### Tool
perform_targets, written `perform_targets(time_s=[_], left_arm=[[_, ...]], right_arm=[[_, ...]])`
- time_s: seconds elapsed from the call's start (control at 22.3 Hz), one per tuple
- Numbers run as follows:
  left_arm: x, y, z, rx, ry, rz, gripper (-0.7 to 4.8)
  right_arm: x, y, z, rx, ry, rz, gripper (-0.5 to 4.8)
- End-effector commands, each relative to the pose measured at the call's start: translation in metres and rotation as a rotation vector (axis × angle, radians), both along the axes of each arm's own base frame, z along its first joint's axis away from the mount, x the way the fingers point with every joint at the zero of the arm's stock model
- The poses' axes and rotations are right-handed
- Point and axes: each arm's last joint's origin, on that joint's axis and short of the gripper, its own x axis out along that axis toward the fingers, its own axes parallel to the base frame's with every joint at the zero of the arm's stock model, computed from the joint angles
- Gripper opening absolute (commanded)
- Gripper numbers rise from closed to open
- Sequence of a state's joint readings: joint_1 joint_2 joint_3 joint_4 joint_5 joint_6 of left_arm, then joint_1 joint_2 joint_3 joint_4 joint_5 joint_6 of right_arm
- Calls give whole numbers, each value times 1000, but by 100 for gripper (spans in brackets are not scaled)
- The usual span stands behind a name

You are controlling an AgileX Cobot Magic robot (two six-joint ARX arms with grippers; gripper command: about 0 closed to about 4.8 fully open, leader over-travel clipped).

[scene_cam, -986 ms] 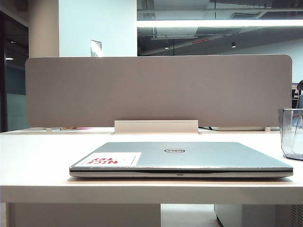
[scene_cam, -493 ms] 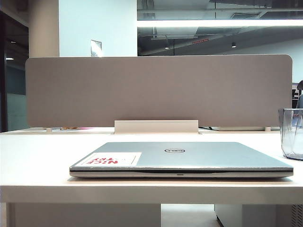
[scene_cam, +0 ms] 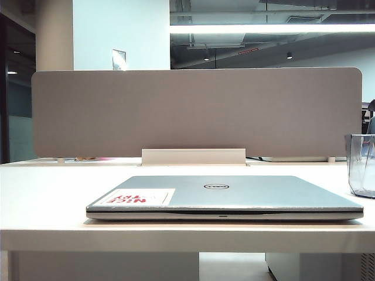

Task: Pick up the water cup and place it on the side of the laptop away from you.

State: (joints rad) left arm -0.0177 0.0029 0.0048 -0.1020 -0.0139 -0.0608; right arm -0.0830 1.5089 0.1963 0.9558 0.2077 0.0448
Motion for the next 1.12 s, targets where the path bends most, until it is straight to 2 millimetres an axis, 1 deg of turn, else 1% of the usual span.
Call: perform_targets(time_s=[0.04, 0.36, 0.67, 0.76, 0.85, 1.03, 1.08, 1.12], left_arm=[[0, 0, 2, 0, -8, -1, -5], [0, 0, 1, 0, -7, -1, -5], [0, 0, 1, 0, -7, -1, -5], [0, 0, 1, 0, -7, -1, -5], [0, 0, 1, 1, -7, -1, -5], [0, 0, 1, 0, -7, -1, -5], [0, 0, 1, 0, -7, -1, -5], [0, 0, 1, 0, -7, -1, -5]], right_arm=[[7, 0, 3, -1, -51, 1, 149], [22, -5, 7, -3, -70, -13, 149], [31, -12, 10, -6, -84, -38, 146], [32, -12, 9, -5, -81, -38, 131], [34, -12, 8, -4, -78, -34, 103], [38, -13, 8, -5, -78, -35, 102], [38, -13, 8, -5, -79, -35, 94], [39, -13, 8, -5, -81, -34, 71]])
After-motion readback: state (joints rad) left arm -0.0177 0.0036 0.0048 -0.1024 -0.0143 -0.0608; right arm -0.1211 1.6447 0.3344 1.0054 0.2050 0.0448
